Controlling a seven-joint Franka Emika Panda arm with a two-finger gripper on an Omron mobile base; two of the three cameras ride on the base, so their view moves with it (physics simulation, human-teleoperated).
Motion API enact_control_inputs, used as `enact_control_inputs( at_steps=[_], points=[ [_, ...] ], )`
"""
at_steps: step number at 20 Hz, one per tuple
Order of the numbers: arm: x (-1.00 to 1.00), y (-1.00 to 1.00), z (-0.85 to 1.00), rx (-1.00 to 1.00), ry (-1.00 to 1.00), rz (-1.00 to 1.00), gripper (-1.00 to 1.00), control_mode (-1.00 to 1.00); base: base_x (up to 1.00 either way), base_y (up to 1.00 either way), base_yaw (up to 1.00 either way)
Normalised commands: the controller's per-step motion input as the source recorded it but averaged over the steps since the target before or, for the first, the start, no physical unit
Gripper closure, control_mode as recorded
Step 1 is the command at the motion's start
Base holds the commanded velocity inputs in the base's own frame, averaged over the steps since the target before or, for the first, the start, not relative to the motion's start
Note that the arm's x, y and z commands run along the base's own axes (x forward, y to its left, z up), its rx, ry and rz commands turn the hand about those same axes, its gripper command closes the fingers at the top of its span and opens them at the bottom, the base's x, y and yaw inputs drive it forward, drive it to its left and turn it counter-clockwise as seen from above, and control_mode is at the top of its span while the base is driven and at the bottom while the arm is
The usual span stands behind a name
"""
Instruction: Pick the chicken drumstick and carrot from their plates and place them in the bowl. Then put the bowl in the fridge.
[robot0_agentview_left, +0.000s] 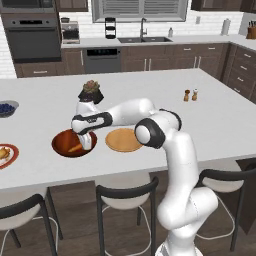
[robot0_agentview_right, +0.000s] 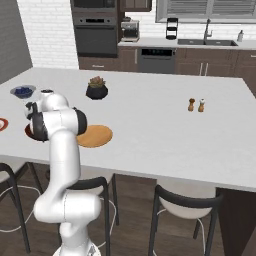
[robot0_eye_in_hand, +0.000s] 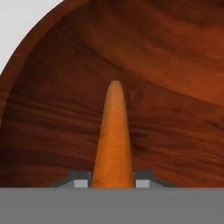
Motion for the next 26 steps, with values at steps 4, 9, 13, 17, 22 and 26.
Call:
enact_control_inputs(
  at_steps=[4,9,13,17,22,26],
  points=[
    [0.47,0.03,-0.4,0.0,-0.04,0.0,-1.0,-1.0,0.0,0.0,0.0],
    [0.34,0.03,-0.07,0.0,-0.01,0.0,-1.0,-1.0,0.0,0.0,0.0],
    [-0.08,-0.01,0.11,0.0,-0.03,0.0,-1.0,-1.0,0.0,0.0,0.0],
    [-0.79,-0.29,0.16,0.0,-0.1,-0.01,-1.0,-1.0,0.0,0.0,0.0],
    [-1.0,-0.62,0.14,0.0,-0.12,0.0,-1.0,-1.0,0.0,0.0,0.0],
    [-0.94,-0.84,0.67,0.02,-0.15,-0.01,-1.0,-1.0,0.0,0.0,0.0]
  ],
)
